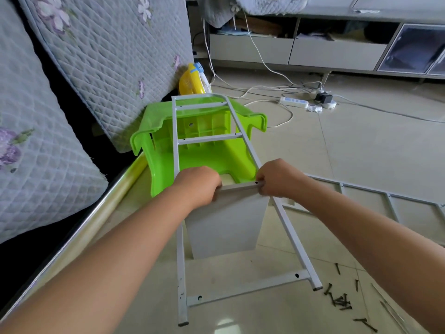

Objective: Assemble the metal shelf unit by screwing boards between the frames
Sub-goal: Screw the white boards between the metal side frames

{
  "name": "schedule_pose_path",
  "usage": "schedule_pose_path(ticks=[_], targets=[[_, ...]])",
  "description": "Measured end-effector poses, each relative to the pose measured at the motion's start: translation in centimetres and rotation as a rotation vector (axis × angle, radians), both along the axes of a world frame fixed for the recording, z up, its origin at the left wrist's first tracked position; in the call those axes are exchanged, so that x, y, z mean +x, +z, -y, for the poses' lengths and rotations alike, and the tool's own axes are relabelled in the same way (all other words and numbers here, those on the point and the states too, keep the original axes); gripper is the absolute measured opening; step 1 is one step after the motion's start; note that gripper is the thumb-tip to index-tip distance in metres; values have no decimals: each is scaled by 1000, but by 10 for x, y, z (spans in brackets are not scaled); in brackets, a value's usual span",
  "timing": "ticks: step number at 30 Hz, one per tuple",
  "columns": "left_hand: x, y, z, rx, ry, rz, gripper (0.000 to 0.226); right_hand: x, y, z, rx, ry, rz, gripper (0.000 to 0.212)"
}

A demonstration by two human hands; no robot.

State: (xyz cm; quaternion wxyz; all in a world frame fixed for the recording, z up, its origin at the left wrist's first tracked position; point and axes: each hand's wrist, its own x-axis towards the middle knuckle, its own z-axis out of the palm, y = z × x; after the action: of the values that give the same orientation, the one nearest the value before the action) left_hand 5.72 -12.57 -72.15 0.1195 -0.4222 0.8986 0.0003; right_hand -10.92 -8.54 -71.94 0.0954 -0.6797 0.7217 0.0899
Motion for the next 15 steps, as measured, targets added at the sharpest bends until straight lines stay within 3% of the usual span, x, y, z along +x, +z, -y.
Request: schedule_pose_path(ticks=[4,8,15], targets=[[15,4,6,-28,93,52,14,2,-1,3,6,-72,2,8],[23,5,4,37,136,13,24,-2,3,-6,27,-120,130,30],[35,-8,0,32,290,43,20,-2,-8,-7,-33,-91,66,26]])
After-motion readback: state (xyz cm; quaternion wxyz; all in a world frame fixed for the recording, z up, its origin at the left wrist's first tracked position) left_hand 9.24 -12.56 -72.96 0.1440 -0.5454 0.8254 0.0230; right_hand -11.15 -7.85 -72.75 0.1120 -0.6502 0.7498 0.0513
